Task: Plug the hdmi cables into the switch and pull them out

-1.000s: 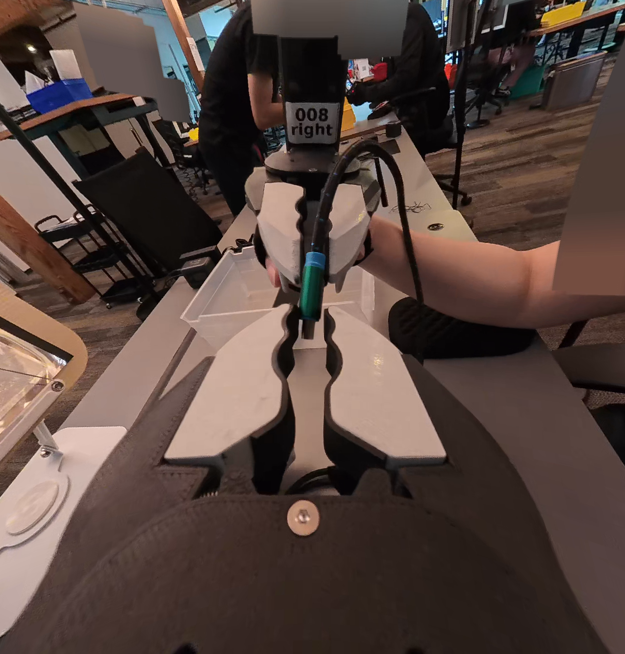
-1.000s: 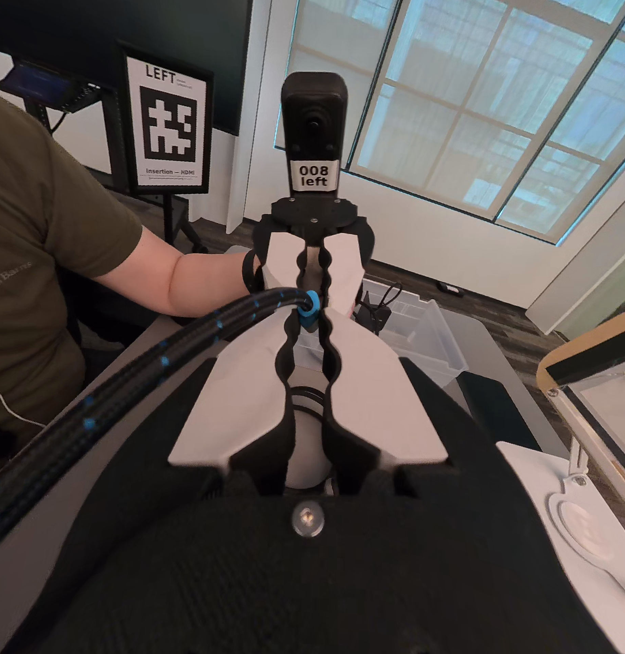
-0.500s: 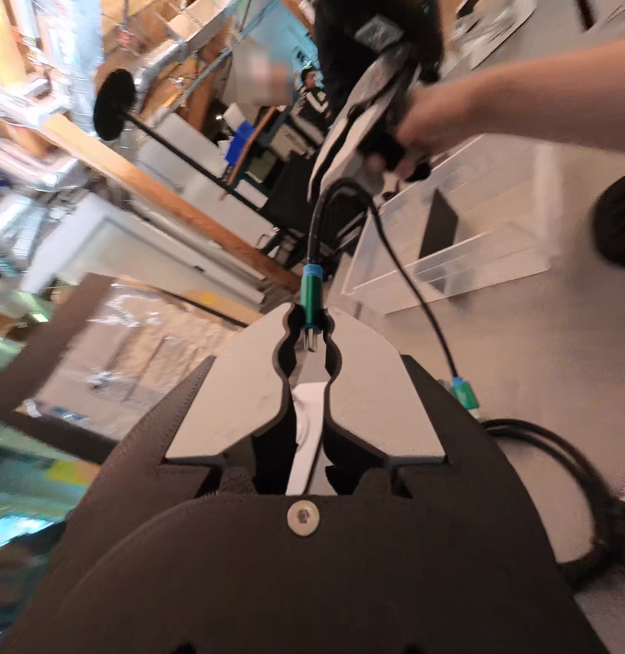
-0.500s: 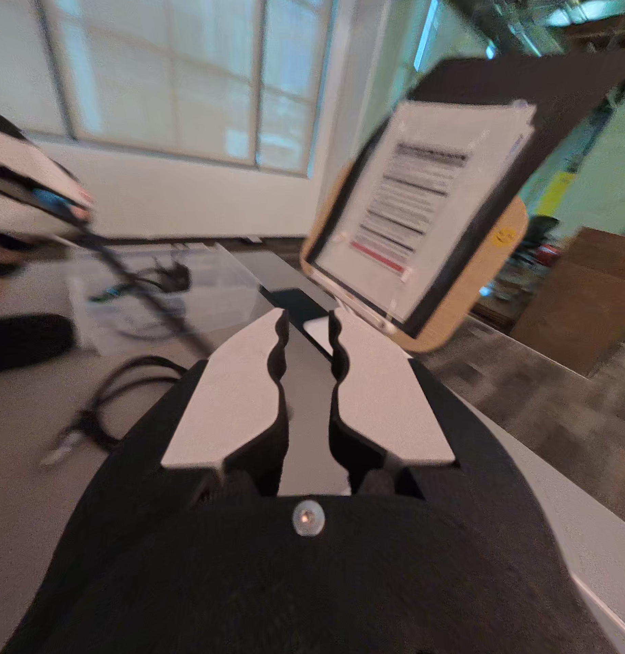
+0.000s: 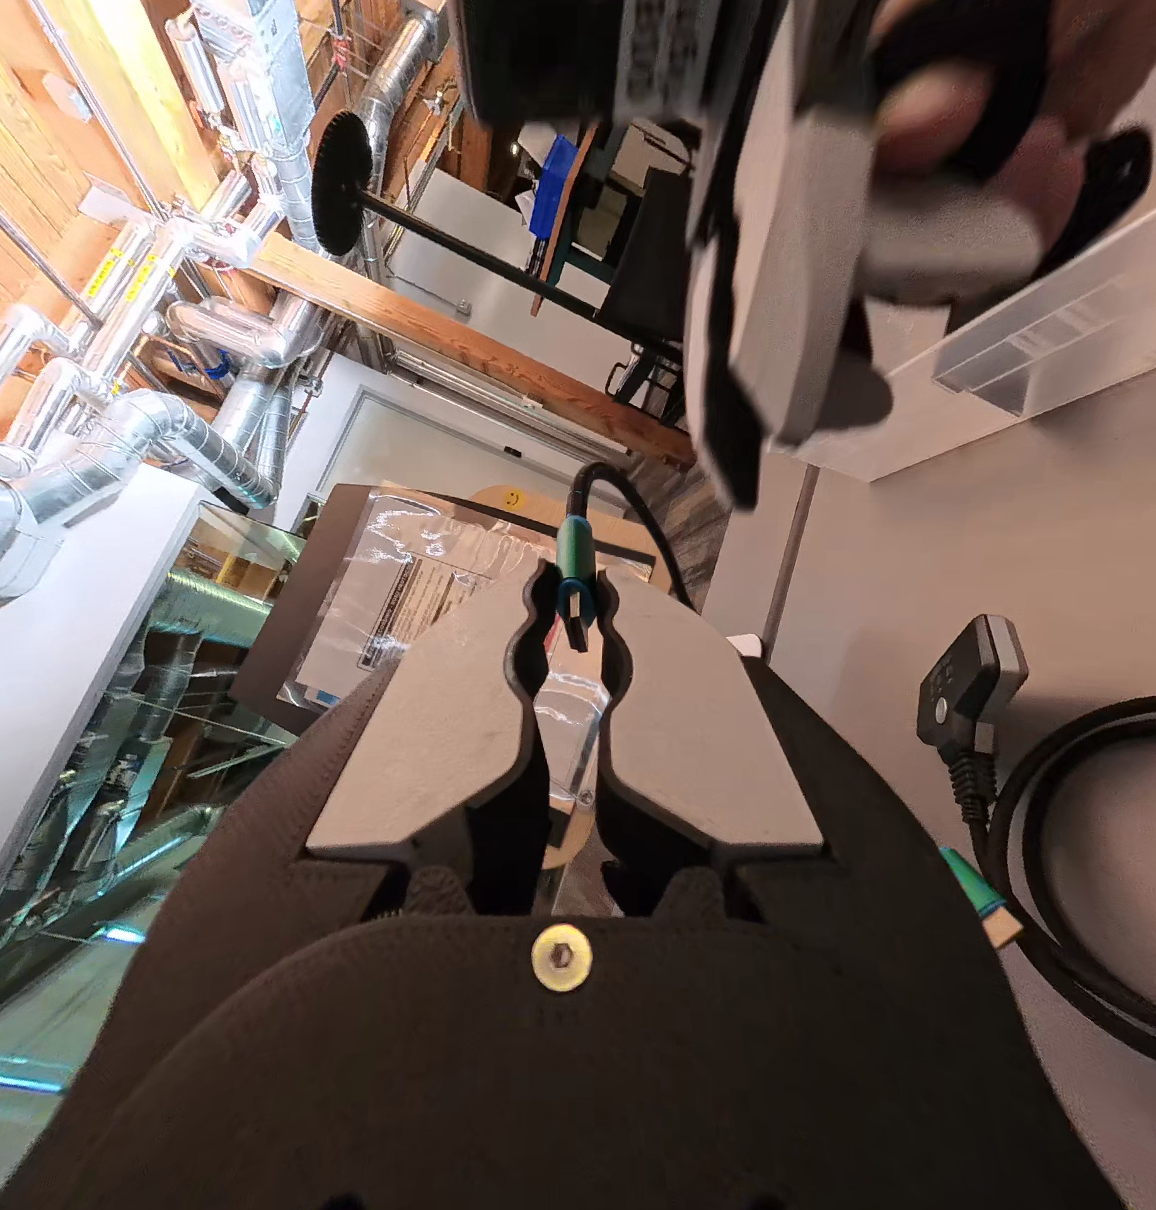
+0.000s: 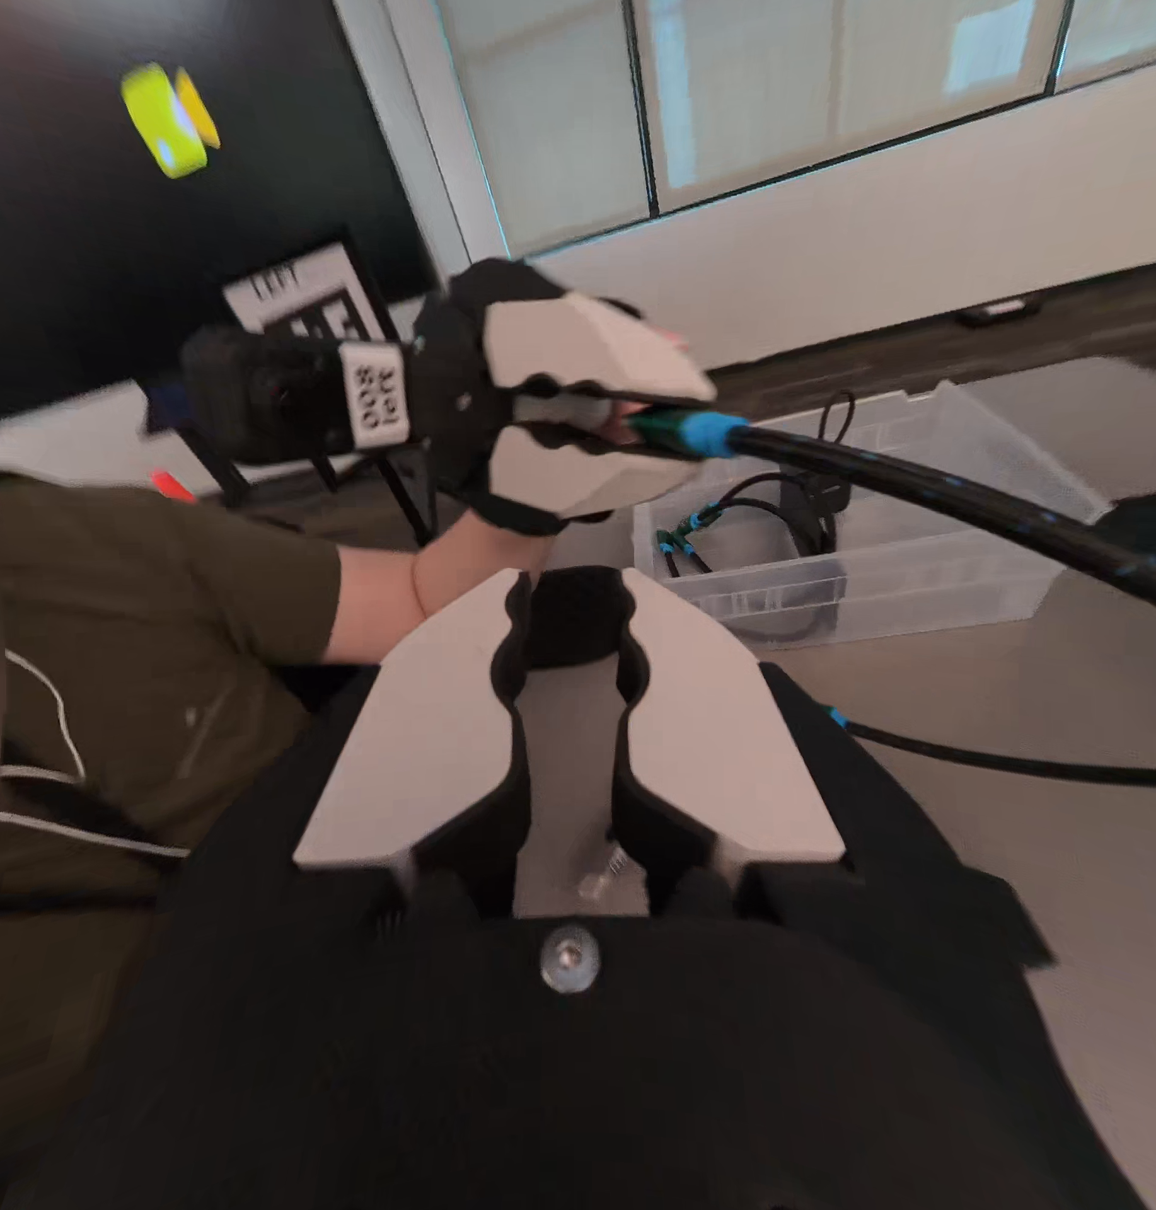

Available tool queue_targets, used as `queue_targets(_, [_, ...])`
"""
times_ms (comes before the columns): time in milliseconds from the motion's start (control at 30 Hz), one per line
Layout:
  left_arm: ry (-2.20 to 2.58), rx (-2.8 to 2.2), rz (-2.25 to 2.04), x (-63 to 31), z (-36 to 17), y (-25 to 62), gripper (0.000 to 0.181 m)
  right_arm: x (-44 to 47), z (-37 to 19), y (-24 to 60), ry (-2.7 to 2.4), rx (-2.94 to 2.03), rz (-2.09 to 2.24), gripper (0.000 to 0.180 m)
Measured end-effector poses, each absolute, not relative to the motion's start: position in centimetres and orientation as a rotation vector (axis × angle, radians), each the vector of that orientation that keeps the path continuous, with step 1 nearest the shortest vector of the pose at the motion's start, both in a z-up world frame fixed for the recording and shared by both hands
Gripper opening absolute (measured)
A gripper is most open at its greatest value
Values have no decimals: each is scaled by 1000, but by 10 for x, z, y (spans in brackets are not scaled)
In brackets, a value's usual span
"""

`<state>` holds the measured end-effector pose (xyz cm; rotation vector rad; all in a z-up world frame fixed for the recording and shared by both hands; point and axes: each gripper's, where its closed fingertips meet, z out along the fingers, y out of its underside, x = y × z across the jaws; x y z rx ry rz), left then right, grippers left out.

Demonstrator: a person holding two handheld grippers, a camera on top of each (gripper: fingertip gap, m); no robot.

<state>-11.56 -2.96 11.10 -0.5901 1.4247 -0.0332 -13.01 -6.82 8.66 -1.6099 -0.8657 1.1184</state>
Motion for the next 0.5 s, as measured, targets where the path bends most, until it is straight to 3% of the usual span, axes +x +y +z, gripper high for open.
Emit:
queue_targets(233, [1487, -525, -85, -112, 105, -46, 11, -113, 105, -53, -634, -1415, 1516, 28])
queue_targets(500, [1529, -476, -109, -108, 99, -59, 11, -113, 103, -51, -602, -1416, 1589, 20])
